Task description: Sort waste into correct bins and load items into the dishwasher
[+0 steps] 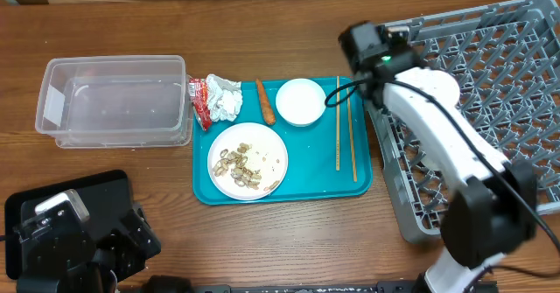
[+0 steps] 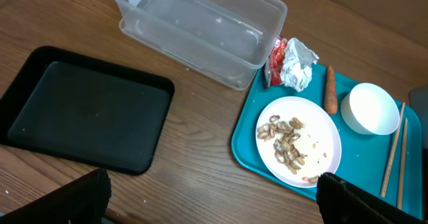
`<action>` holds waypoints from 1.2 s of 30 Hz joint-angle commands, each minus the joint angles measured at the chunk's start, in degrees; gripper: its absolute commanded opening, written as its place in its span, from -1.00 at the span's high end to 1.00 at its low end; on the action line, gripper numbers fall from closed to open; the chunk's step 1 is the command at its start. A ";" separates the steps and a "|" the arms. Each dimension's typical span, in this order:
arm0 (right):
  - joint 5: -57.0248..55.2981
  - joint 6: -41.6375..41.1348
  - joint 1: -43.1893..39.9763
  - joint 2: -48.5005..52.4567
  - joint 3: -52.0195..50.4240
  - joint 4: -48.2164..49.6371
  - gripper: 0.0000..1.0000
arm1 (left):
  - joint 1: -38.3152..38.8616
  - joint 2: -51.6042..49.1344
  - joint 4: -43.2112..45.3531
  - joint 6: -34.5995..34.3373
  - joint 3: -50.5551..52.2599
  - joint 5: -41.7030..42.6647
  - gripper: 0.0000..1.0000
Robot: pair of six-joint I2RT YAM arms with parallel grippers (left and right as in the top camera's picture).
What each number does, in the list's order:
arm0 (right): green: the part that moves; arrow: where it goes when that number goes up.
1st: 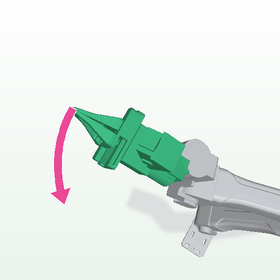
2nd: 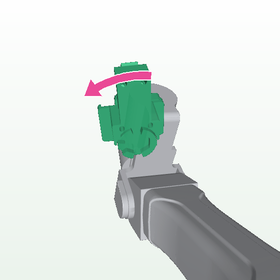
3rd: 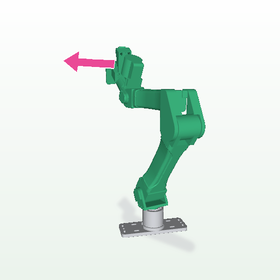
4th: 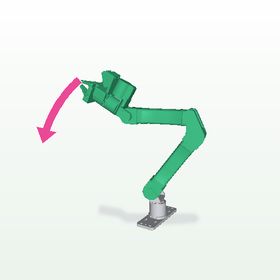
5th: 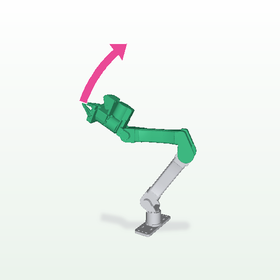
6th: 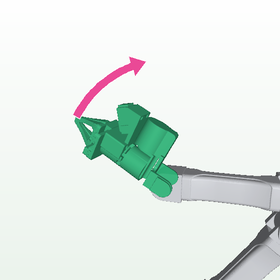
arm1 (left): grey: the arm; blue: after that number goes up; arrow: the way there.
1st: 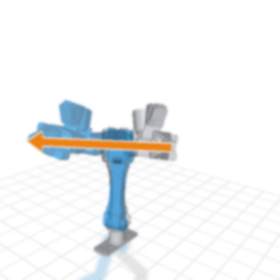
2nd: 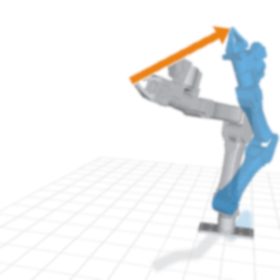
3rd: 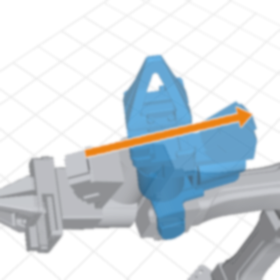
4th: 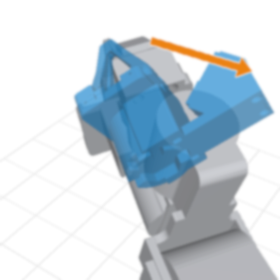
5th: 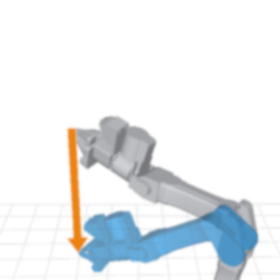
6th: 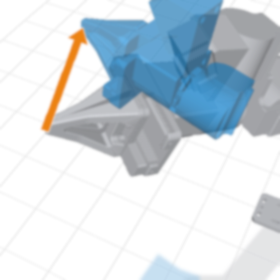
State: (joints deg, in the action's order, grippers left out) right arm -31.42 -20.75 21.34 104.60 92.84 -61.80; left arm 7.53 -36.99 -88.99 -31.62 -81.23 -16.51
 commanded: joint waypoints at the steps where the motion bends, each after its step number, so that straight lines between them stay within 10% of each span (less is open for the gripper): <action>1: 30.53 -0.37 -0.13 -3.43 1.92 1.73 -0.33 | 0.52 0.46 -0.22 -0.98 0.24 0.04 -1.00; 19: 39.71 -21.97 1.79 16.28 -0.02 6.43 -0.19 | 0.52 0.46 -0.44 -0.98 0.24 0.04 -1.00; 27: 40.30 -20.48 1.79 17.88 0.39 8.22 0.79 | 0.52 0.46 -0.63 -0.98 0.24 0.04 -1.00; 36: 26.53 -16.17 0.96 9.18 5.88 1.31 0.92 | 0.52 0.46 -0.74 -0.98 0.24 0.04 -1.00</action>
State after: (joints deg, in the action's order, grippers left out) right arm 3.29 -39.33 22.85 121.49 94.52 -59.81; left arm 7.53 -36.99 -89.65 -31.62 -81.08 -16.51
